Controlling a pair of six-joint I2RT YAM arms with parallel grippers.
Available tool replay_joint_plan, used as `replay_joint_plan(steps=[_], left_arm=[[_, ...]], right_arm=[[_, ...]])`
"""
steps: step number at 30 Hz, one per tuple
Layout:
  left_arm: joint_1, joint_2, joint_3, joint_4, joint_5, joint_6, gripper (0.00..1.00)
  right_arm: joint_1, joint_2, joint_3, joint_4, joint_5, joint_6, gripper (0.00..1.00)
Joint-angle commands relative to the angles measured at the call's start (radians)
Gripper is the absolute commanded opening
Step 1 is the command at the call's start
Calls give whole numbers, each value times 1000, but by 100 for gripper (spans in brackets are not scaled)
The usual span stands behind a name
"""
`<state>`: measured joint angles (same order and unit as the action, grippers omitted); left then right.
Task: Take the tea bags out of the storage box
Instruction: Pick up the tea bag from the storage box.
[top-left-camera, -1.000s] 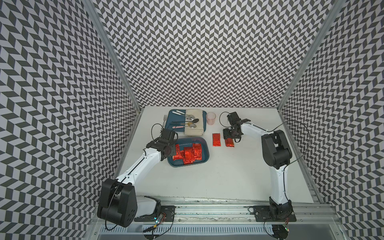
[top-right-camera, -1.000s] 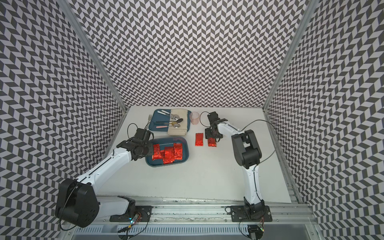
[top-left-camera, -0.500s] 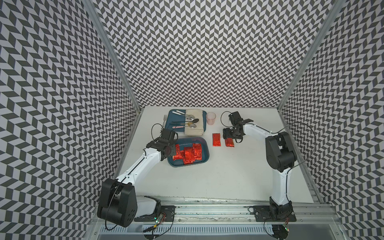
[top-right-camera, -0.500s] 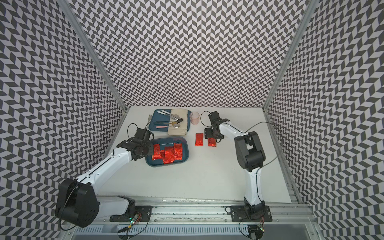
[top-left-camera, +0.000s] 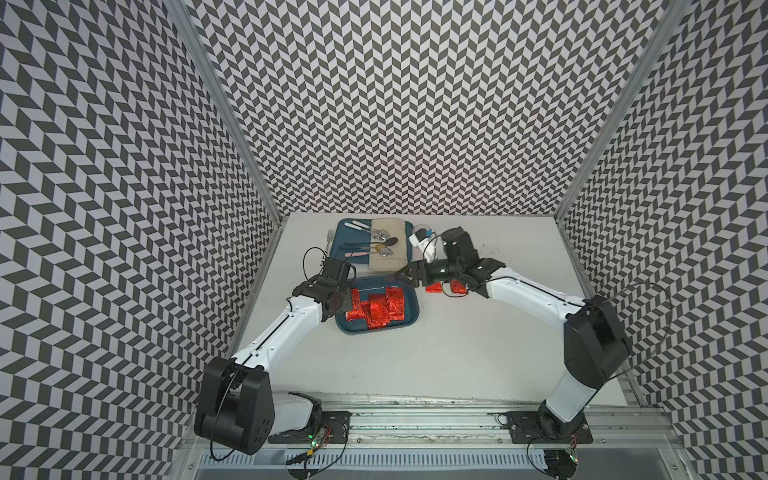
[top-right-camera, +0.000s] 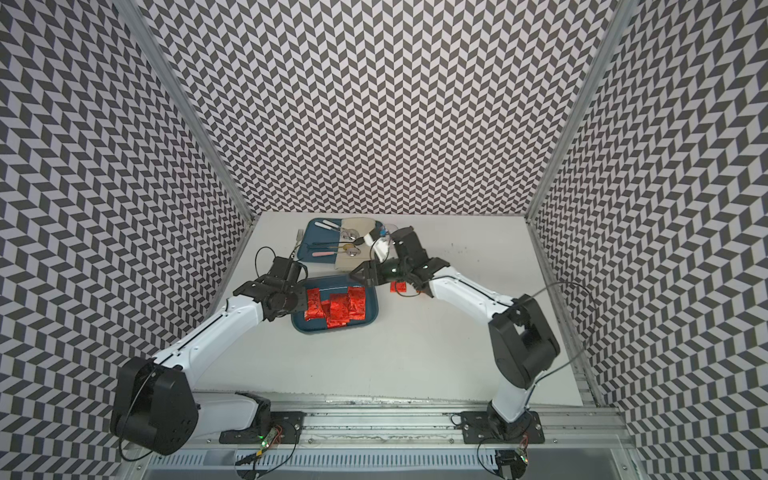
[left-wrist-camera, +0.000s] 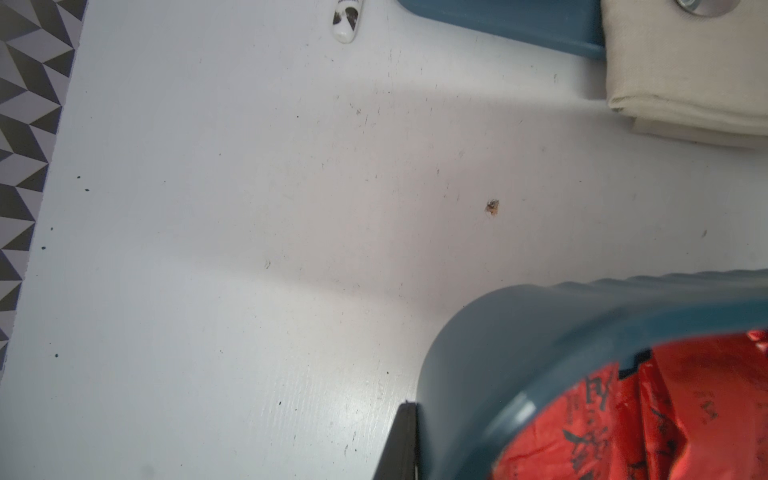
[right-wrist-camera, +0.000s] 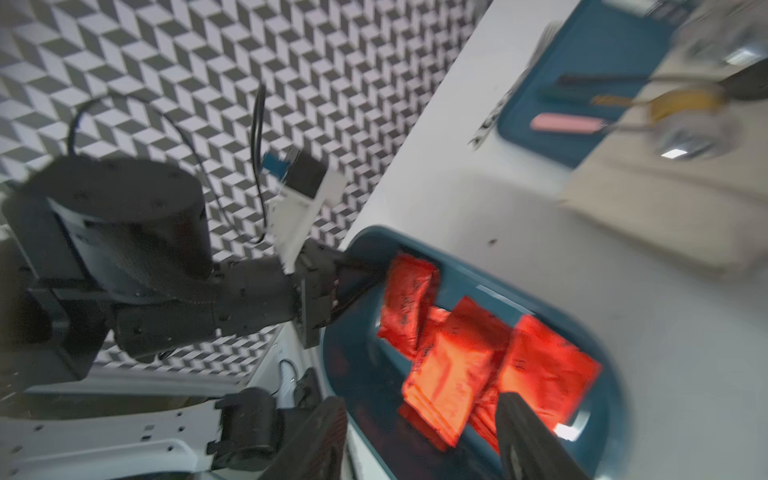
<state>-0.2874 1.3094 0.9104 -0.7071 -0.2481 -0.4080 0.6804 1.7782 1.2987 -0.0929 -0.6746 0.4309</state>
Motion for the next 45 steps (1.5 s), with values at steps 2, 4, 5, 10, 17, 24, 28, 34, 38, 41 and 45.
replay_joint_plan(steps=[2, 4, 5, 10, 17, 24, 28, 34, 38, 41, 45], left_arm=[[-2, -8, -1, 32, 9, 5, 0], [-2, -7, -2, 32, 10, 5, 0], [-3, -7, -2, 32, 10, 5, 0], [-4, -9, -2, 32, 12, 5, 0], [-7, -11, -2, 33, 10, 5, 0], [-9, -10, -1, 32, 8, 5, 0], [-11, -9, -2, 32, 7, 5, 0], [-12, -8, -2, 32, 6, 3, 0], [-12, -6, -2, 31, 6, 3, 0], [-13, -7, -2, 31, 4, 3, 0], [-13, -7, -2, 31, 4, 3, 0]], right_arm=[[90, 105, 52, 115, -57, 42, 57], [118, 164, 87, 123, -52, 44, 57], [124, 188, 101, 125, -53, 50, 57], [137, 289, 142, 170, -52, 91, 51], [143, 377, 213, 182, -64, 107, 48], [145, 449, 282, 160, -64, 105, 46], [154, 470, 297, 161, -67, 108, 43], [162, 474, 307, 168, -78, 111, 35], [163, 473, 309, 173, -87, 114, 30], [163, 469, 309, 170, -87, 111, 23], [164, 462, 306, 178, -93, 116, 16]])
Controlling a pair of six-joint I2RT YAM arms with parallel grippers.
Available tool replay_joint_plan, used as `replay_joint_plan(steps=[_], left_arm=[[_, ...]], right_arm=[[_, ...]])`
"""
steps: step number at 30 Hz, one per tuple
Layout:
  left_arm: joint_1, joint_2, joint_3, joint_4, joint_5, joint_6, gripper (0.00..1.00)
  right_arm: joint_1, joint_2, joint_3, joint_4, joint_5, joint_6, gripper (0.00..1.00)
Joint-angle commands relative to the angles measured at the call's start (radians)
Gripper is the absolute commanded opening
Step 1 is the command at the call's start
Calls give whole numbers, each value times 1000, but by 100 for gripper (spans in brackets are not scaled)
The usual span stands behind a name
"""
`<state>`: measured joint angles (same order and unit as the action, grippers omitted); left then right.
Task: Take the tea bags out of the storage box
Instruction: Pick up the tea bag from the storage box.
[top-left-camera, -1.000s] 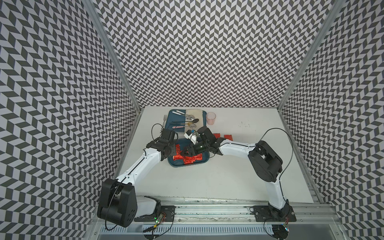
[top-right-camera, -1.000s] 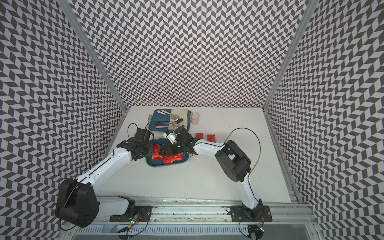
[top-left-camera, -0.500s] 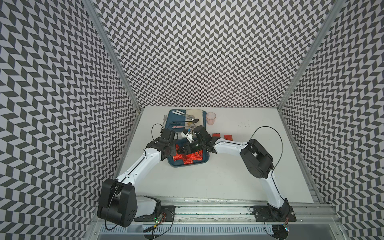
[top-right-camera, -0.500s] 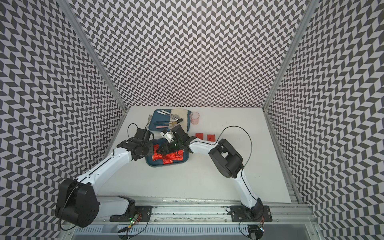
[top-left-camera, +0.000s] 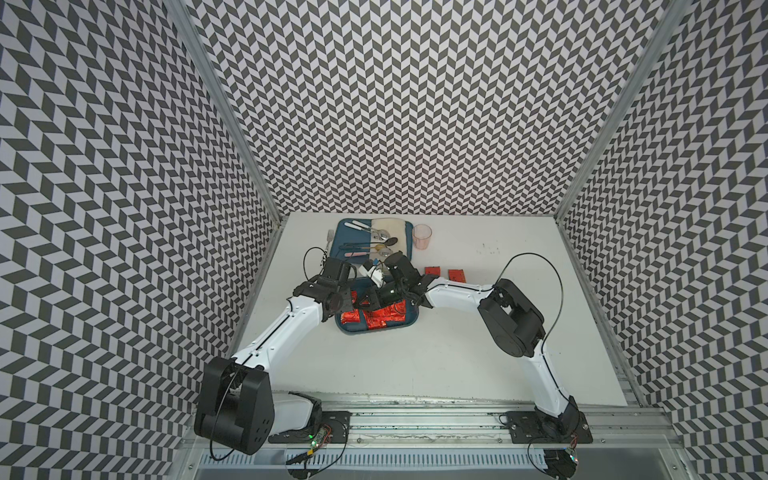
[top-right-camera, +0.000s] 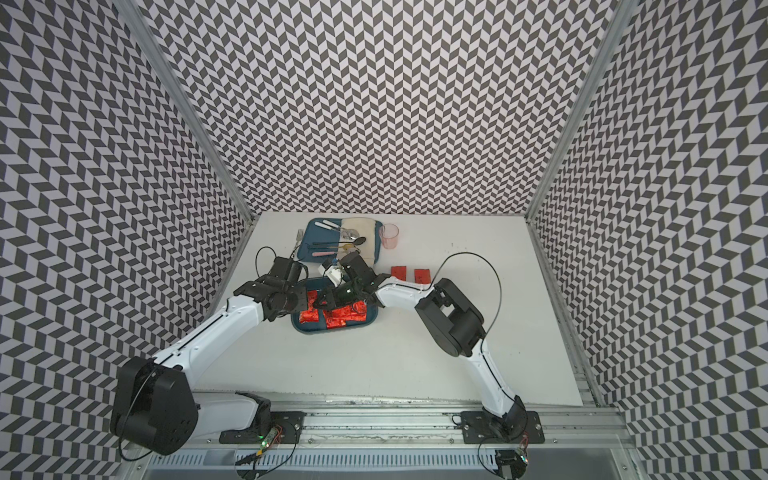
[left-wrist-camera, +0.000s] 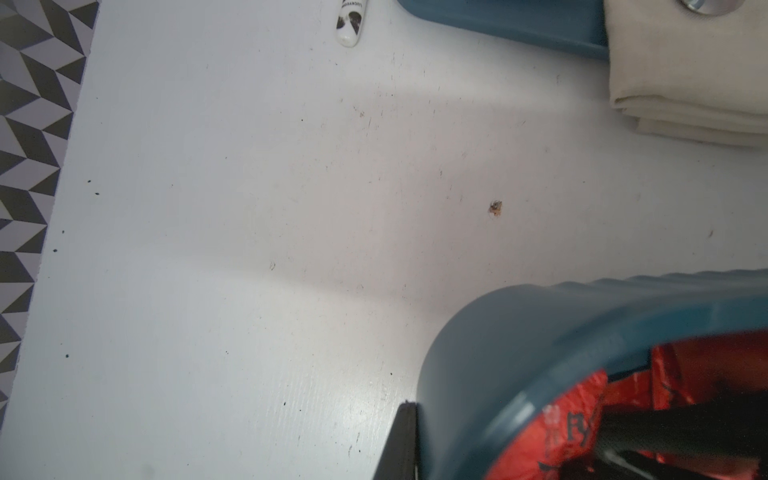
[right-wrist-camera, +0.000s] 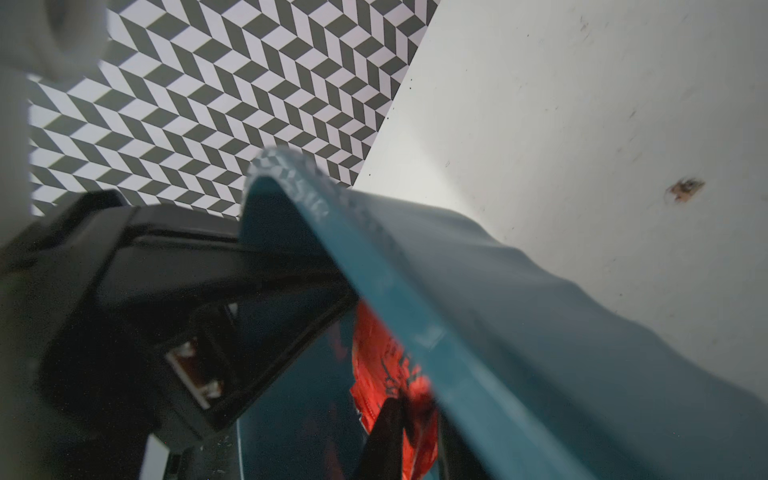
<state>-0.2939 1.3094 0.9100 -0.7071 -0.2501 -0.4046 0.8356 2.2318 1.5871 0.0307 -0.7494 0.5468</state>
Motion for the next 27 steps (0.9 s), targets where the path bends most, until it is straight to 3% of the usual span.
replay_joint_plan(steps=[1, 8, 17, 27], left_arm=[[-7, -6, -2, 31, 7, -1, 0], [-7, -9, -1, 31, 6, -2, 0], [-7, -8, -2, 31, 5, -2, 0], [-7, -11, -1, 29, 0, -4, 0]], right_arm=[[10, 8, 18, 57, -20, 3, 14], [10, -18, 18, 41, 4, -12, 0], [-34, -131, -20, -57, 45, -54, 0], [-175, -266, -126, -142, -5, -116, 0]])
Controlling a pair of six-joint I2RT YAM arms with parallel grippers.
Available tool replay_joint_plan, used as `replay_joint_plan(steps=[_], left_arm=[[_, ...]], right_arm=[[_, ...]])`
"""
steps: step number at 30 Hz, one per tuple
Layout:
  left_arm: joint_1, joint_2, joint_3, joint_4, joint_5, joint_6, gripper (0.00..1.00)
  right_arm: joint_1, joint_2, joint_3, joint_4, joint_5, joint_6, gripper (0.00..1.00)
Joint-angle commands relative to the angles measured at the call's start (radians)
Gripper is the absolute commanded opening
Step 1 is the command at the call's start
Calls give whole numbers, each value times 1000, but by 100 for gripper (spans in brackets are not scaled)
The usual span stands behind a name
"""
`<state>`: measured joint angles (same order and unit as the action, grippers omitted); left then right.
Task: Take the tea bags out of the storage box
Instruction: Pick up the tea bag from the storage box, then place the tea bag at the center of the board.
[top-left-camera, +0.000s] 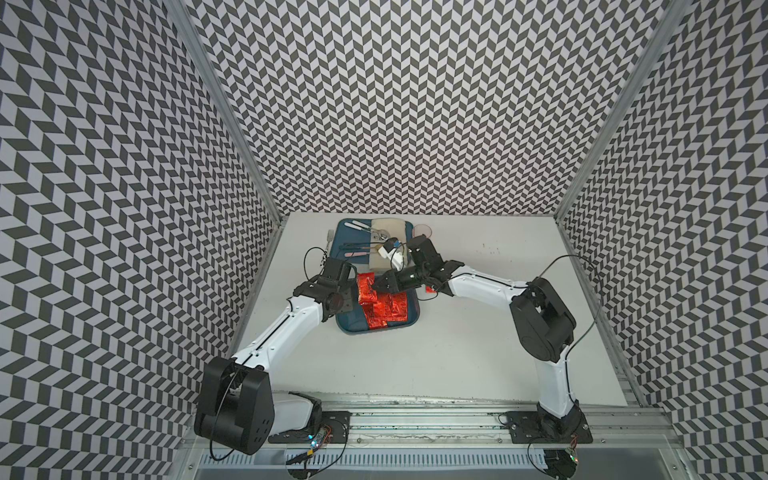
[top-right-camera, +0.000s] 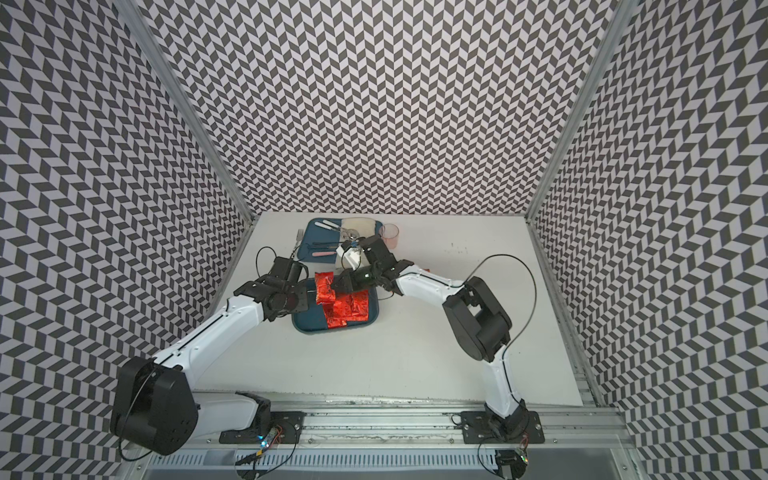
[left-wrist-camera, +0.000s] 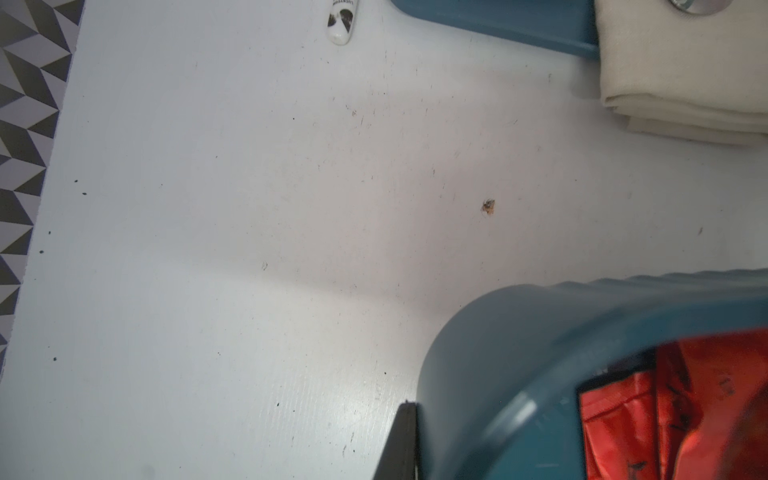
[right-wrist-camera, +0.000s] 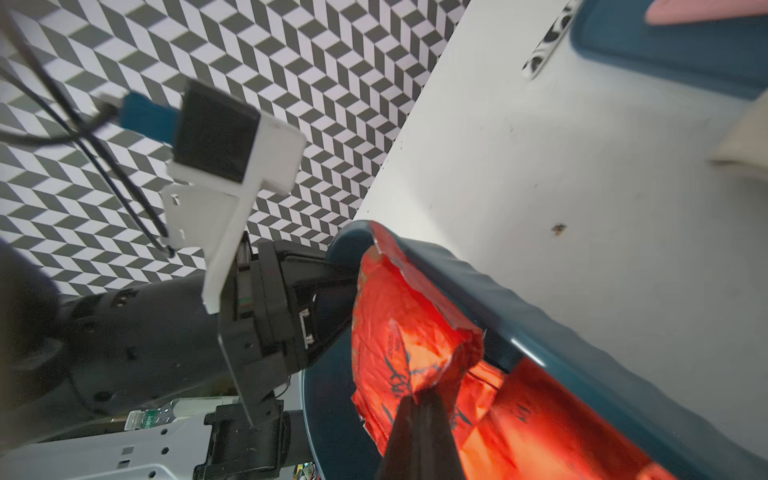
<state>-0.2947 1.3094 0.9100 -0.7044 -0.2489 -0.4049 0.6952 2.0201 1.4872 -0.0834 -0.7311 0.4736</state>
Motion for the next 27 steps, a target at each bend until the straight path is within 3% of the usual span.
replay_joint_plan(steps=[1, 3, 6, 13, 17, 21, 27], left_arm=[[-6, -10, -2, 27, -1, -4, 0], [-6, -13, -1, 26, 0, -3, 0], [-7, -24, 1, 22, -14, -8, 0], [-23, -45, -2, 26, -2, -7, 0], [-63, -66, -4, 15, -61, -25, 0], [-64, -59, -2, 20, -35, -15, 0], [-63, -65, -1, 22, -31, -14, 0]], right_arm=[[-57, -71, -27, -63, -30, -70, 0], [-111, -104, -22, -173, -37, -145, 0], [-221, -149, -20, -358, 56, -237, 0], [-475, -232, -97, -450, 257, -290, 0], [-495, -154, 37, -636, 496, -376, 0], [-518, -49, 151, -800, 572, -452, 0], [-545, 10, 128, -791, 690, -466, 0]])
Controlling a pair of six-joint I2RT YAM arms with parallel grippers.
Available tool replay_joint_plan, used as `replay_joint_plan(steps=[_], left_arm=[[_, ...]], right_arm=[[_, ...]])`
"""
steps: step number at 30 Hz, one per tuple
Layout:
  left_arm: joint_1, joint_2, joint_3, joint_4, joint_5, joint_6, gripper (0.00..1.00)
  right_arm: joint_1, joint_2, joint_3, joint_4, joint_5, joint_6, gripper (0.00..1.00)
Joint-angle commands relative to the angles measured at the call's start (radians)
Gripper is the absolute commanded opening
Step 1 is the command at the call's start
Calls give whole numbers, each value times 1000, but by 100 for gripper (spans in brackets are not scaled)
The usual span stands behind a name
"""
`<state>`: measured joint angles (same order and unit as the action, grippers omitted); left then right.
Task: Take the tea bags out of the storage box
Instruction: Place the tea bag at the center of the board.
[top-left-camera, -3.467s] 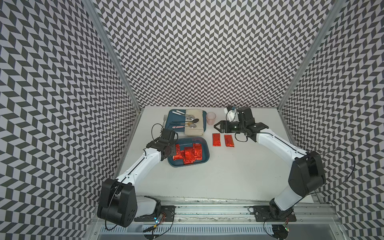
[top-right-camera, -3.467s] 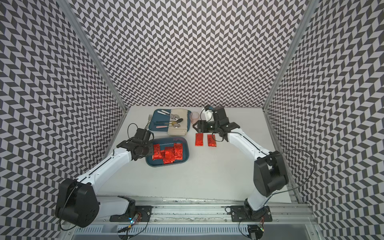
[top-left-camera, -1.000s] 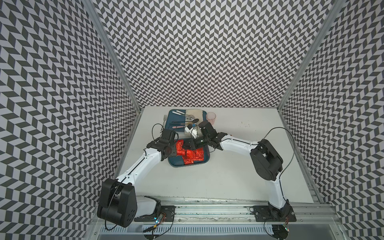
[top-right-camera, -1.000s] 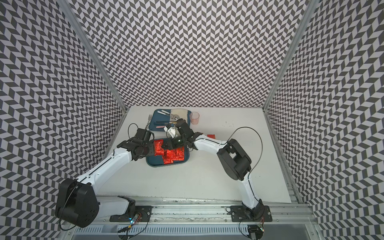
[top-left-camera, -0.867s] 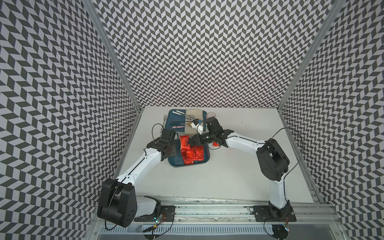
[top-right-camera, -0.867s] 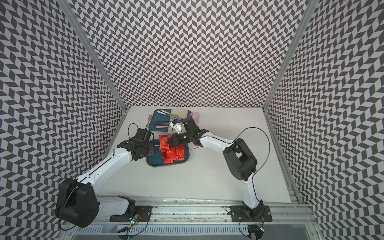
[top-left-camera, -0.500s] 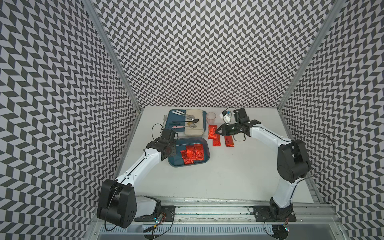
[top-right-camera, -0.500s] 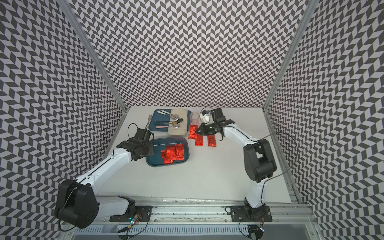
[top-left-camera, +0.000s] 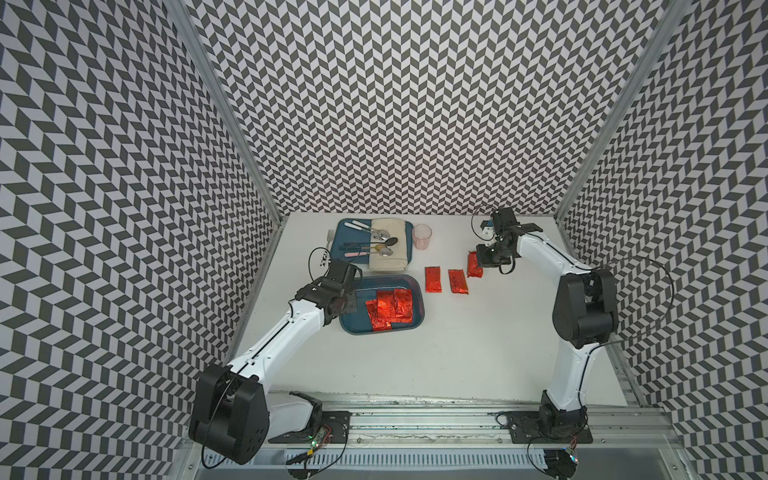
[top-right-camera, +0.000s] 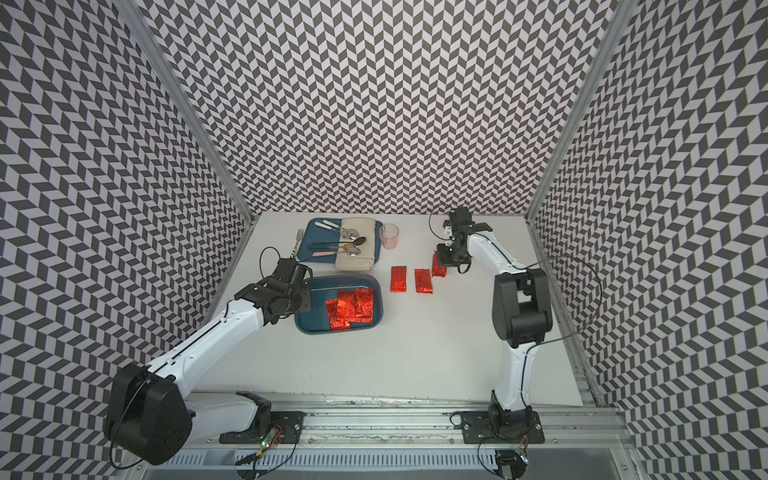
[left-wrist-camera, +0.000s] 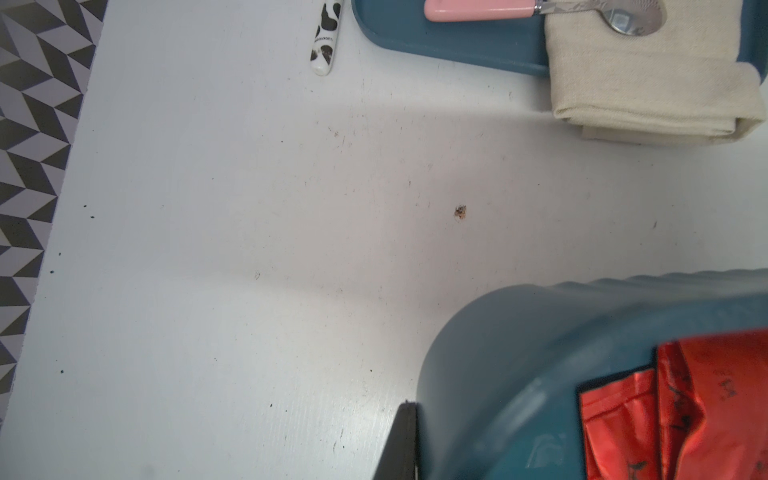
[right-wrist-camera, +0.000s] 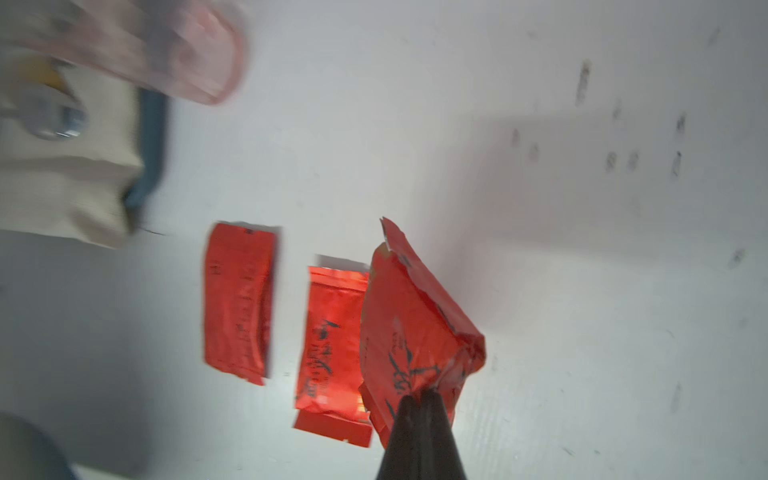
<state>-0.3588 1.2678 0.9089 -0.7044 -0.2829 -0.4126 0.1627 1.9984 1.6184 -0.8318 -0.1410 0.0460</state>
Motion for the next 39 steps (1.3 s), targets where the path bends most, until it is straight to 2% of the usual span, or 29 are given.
replay_joint_plan(steps=[1, 14, 17, 20, 23, 28, 34, 39], left_arm=[[0, -28, -1, 22, 5, -6, 0], [-2, -30, -4, 27, 24, 0, 0], [-2, -29, -3, 28, 27, 0, 0], [-1, -30, -3, 29, 28, 0, 0], [-2, -30, -4, 30, 31, 1, 0], [-2, -28, -4, 31, 37, 3, 0], [-2, -24, -4, 33, 44, 6, 0], [-2, -21, -4, 33, 47, 8, 0]], right_arm=[[-13, 48, 0, -50, 100, -41, 0], [-21, 122, 6, -61, 195, -57, 2], [-22, 119, 9, -65, 219, -49, 11], [-22, 108, 18, -69, 210, -42, 31], [-22, 90, 32, -80, 211, -28, 44], [-20, 27, 36, -61, 127, 3, 63], [9, -23, 5, -5, 60, 35, 74], [36, 18, -5, 16, 93, 57, 81]])
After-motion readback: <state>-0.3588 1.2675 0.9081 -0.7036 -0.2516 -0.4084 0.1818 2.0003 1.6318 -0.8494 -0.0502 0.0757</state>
